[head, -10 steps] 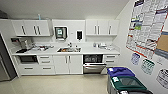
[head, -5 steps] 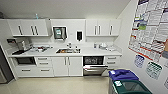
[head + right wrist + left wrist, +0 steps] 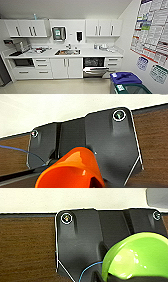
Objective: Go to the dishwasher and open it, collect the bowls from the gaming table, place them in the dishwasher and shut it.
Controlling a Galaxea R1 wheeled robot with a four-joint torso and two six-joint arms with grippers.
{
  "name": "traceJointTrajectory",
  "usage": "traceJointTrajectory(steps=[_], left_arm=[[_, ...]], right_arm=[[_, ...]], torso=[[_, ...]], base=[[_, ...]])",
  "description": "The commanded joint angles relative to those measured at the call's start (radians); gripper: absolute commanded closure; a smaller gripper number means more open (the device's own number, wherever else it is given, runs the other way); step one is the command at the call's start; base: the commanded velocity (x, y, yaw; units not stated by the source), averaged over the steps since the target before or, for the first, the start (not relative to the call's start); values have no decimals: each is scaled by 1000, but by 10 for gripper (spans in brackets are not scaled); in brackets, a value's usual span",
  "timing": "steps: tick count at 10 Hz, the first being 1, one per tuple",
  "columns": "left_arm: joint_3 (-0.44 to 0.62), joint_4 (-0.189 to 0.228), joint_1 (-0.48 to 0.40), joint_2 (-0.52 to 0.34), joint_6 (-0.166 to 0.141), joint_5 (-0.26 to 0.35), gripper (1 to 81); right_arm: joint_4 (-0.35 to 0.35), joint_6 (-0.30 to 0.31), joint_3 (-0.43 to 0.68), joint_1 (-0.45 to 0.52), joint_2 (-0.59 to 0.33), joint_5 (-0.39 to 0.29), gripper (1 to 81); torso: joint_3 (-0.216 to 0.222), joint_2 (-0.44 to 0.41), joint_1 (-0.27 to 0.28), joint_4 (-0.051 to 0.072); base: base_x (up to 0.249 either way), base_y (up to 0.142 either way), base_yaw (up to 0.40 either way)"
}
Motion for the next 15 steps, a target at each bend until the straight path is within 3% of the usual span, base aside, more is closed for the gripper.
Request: traceJointTrajectory(steps=[1,15], left_arm=[[-3,-2,-59,-8,6,41,811],[-3,-3,-59,-10,6,41,811]], right_arm=[[-10,-1,4,56,-11,-55,811],[-10,-1,4,56,-9,-55,811]], torso=[[0,0,1,0],[0,-1,1,0]], base=[[128,0,0],[153,0,0]])
